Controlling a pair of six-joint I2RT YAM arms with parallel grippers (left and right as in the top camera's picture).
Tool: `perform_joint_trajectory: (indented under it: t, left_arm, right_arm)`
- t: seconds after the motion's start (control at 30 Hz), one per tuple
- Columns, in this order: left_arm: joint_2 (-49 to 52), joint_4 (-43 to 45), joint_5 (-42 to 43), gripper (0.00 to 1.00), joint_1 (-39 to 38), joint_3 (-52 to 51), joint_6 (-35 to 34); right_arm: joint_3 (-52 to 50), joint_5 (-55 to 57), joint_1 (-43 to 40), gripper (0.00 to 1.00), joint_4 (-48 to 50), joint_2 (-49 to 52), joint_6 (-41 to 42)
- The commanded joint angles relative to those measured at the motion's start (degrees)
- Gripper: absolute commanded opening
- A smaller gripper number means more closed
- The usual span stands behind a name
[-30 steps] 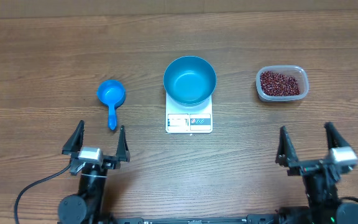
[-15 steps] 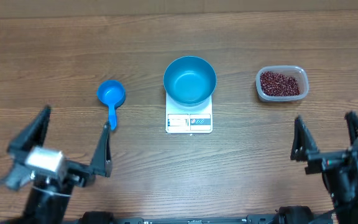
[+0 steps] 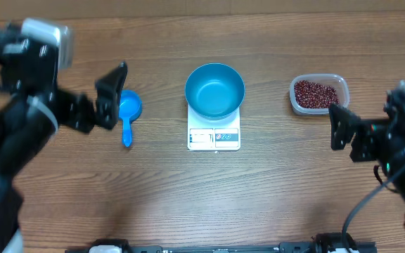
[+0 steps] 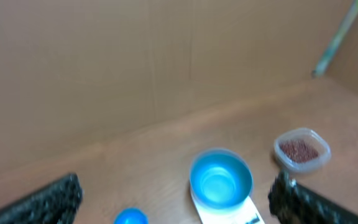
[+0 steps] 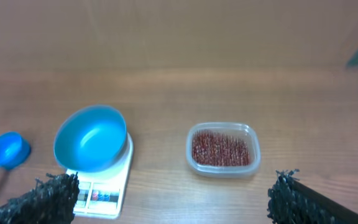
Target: Scoop item into bowl and weigh 150g on scale
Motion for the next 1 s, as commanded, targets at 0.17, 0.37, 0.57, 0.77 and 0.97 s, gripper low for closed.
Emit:
perform_joint_trajectory:
  t: [0.17,0.37,0.57,0.77,0.97]
  left_arm:
    - [15.0,-11.5,0.8,1.00,0.2,6.6,0.9]
    - [20.7,-16.4,0.4,1.00,0.2,6.6,-0.6]
    - [25.4,-20.0,-1.1,0.04,0.2,5.5,-1.3]
    - [28.0,-18.6,-1.3,0.04,0.2,-2.9,-2.2]
    - [27.9,-10.8,-4.0,0.05,0.2,-15.1,-7.4]
  right_arm:
    - [7.8,-0.2,-0.1,1.00,-9.4,16.6,0.2]
    - [7.8,-4.1,-0.1,1.00,-11.8,24.3,0.2]
    - [7.8,-6.1,-0.1,1.00,-11.3,28.4,0.2]
    - [7.8,-7.0,-0.2,1.00,-9.0,30.6,0.2]
    - [7.6,-7.4,-0.2,1.00,-8.9,33.1,0.2]
